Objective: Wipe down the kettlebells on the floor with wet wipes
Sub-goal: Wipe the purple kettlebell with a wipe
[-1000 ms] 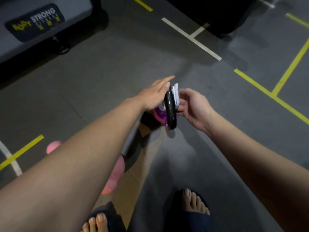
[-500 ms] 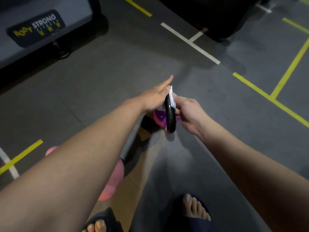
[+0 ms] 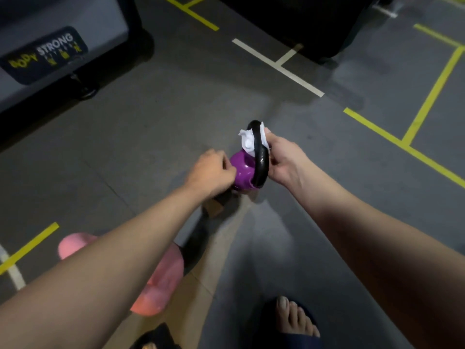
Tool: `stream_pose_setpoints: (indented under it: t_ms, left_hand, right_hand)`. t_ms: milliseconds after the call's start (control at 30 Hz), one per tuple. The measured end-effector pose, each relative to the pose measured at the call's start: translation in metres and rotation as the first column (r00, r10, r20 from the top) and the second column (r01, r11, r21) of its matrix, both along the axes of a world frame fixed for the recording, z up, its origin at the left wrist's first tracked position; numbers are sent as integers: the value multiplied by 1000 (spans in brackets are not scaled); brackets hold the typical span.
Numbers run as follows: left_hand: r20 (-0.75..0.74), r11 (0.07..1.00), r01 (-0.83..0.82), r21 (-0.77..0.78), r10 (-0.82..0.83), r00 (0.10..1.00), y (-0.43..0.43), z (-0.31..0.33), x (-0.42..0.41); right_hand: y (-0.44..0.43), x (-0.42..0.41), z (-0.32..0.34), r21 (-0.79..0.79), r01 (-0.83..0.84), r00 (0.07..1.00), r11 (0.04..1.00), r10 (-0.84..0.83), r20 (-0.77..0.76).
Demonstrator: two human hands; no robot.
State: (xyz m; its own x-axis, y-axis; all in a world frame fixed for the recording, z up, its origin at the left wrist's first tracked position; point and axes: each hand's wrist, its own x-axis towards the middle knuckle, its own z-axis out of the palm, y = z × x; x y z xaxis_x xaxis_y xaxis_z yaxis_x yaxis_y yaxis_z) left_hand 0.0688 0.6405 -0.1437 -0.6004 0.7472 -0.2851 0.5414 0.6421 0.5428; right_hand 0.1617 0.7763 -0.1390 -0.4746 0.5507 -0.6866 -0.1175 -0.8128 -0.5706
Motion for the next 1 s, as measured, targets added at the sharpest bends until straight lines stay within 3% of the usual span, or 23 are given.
stream_pose_setpoints:
  t_ms: [100,200,267,400,600,733,867,1000]
  left_hand:
    - [205,982,177,71,-188,960,-3,-12,16]
    - [275,968,194,157,-231,933,-9,-15,13]
    - [279,967,182,176,-227,933,-12,-16,4]
    - [149,954,277,116,-292,945,-10,-9,-20]
    - [197,921,374,108,-389,900,-11,-3,-50]
    - [252,945,262,196,-306,918,-3,-8,-47]
    - [524,963,55,264,-192,830,12,11,-36]
    - [452,964,-4,267,-122,884,32,18,-21]
  right_hand:
    - [-19,-12,0,-4,96,993,995,-95,66]
    - [-40,-20,-3,-8,184,979,983,-182,92]
    - [-45,-21,-3,-37,208,977,977,-206,51]
    - [-49,-9,3,-68,149,988,987,-151,-38]
    - [-63,5,-8,-51,21,991,998,-27,-129]
    - [-58,9,-11,-47,90,974,995,-98,-207]
    - [-47,8,-11,15,67,992,998,-65,-112]
    - [-47,8,-15,30,-5,998,1000,7,-66]
